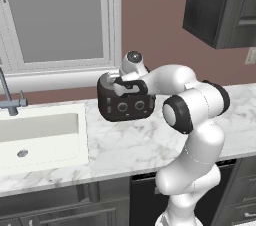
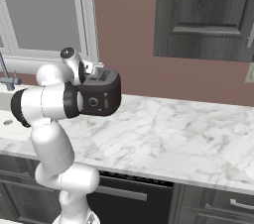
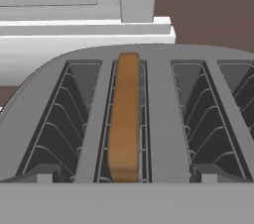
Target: Start the toaster. Once the lever pops up, take the bread to the plate on the dining counter.
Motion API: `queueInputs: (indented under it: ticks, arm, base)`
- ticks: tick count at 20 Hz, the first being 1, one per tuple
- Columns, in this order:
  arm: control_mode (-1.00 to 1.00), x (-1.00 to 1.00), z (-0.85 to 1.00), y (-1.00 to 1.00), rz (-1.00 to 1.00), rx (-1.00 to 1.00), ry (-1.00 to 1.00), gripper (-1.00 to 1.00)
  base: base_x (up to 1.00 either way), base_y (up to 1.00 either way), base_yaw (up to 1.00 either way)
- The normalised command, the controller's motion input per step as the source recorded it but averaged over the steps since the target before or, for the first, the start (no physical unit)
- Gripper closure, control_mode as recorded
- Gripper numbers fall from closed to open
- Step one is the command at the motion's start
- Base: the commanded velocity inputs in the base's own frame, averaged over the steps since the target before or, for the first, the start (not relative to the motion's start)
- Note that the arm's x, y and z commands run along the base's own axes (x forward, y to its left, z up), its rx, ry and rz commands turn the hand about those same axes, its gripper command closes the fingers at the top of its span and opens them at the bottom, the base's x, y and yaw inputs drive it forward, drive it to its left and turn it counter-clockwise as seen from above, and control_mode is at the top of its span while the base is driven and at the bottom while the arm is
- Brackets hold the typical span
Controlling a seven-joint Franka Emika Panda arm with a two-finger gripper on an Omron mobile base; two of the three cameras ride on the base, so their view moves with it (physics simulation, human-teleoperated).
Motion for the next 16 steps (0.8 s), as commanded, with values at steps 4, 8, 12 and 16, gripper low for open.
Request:
queueInputs:
  ticks: [4,8,12,16]
  arm:
    - [-1.00,0.00,0.00,0.00,0.00,0.00,0.00,-1.00]
    - [-1.00,0.00,0.00,0.00,0.00,0.00,0.00,-1.00]
    - [-1.00,0.00,0.00,0.00,0.00,0.00,0.00,-1.00]
    - [-1.00,0.00,0.00,0.00,0.00,0.00,0.00,-1.00]
  base:
    - [0.00,0.00,0.00]
    - [0.00,0.00,0.00]
    - [0.00,0.00,0.00]
    - [0.00,0.00,0.00]
